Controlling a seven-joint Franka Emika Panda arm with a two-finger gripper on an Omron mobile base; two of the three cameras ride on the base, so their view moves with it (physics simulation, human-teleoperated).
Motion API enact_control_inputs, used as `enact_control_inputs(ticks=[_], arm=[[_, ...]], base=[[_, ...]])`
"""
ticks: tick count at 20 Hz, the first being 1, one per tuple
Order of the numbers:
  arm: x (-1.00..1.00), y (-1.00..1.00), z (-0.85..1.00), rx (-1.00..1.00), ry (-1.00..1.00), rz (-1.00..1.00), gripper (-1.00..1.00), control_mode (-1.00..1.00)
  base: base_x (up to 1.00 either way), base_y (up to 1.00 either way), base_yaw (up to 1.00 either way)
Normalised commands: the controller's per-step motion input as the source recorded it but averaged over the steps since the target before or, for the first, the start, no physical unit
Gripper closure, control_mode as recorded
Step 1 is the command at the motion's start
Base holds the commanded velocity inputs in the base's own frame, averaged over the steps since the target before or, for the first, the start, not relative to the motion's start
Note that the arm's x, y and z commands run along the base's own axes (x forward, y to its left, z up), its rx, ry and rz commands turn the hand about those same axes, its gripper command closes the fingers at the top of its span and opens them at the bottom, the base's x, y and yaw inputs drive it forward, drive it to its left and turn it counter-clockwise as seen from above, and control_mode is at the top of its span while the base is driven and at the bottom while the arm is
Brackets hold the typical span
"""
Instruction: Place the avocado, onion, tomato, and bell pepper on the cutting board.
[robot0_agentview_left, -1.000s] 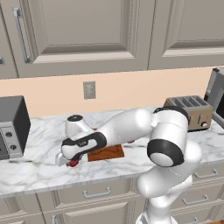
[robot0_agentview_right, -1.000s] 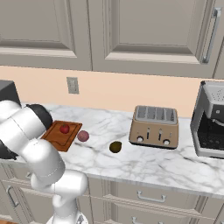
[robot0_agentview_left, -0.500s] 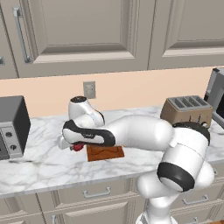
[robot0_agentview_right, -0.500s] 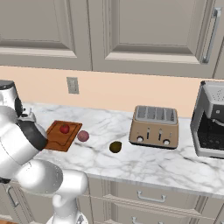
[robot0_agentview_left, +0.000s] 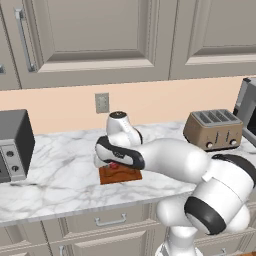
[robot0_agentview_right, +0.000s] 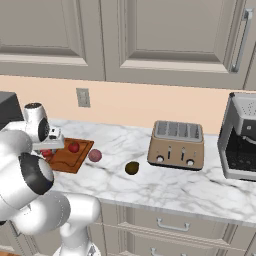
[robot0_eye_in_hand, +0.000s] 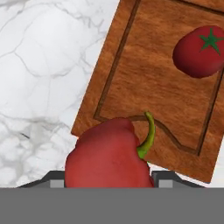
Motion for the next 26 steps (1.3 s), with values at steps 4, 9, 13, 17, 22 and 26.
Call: enact_control_inputs(ticks=[4,9,13,17,22,26], arm=[[0.77,-0.56,-0.08,0.07,0.02,0.0,1.0,-1.0],[0.99,-0.16,0.0,0.07,0.05,0.0,1.0,-1.0],[0.72,0.01,-0.01,0.0,0.04,0.0,1.0,-1.0],[-0.03,0.08,-0.01,0.0,0.0,0.0,1.0,-1.0],[0.02,0.43,-0.08,-0.01,0.0,-0.03,1.0,-1.0],[0.0,0.02,-0.01,-0.01,0.0,0.0,1.0,-1.0]], base=[[0.0,0.0,0.0],[0.0,0.0,0.0],[0.0,0.0,0.0],[0.0,0.0,0.0],[0.0,0.0,0.0],[0.0,0.0,0.0]])
